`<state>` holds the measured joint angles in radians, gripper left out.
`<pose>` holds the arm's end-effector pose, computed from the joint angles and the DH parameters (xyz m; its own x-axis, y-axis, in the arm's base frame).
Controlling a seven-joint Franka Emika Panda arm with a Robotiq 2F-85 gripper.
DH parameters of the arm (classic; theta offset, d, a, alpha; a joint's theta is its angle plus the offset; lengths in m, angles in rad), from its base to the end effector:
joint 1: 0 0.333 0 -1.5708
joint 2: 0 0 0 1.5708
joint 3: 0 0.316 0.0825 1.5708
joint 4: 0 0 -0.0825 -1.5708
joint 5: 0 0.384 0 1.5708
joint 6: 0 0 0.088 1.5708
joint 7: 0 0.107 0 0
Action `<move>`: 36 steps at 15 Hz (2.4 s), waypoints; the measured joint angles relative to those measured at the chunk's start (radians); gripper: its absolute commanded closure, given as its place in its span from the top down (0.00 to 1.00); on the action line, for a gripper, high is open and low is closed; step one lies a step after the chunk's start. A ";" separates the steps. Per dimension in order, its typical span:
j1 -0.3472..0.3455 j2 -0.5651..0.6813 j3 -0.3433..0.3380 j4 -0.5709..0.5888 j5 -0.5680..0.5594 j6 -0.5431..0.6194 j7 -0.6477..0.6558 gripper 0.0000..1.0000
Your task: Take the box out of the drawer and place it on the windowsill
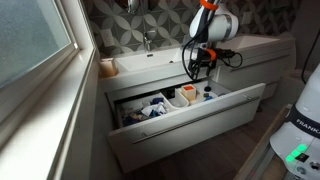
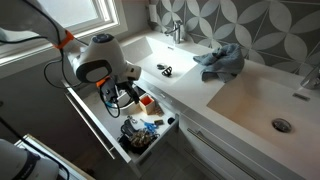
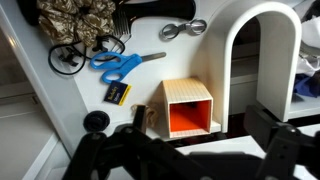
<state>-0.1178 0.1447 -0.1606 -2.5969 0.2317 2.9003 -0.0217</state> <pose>0.4335 -0.1401 0.2211 0.8766 -0.4551 0.1562 -0.4508 -0.8903 -0.0640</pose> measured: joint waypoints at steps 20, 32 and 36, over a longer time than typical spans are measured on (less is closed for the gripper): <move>-0.030 0.263 0.056 0.054 0.112 0.384 0.043 1.00; -0.024 0.415 0.043 0.147 0.111 0.479 0.161 0.84; -0.019 0.448 0.041 0.177 0.111 0.482 0.173 0.79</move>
<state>-0.1373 0.5928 -0.1197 -2.4199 0.3429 3.3819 0.1516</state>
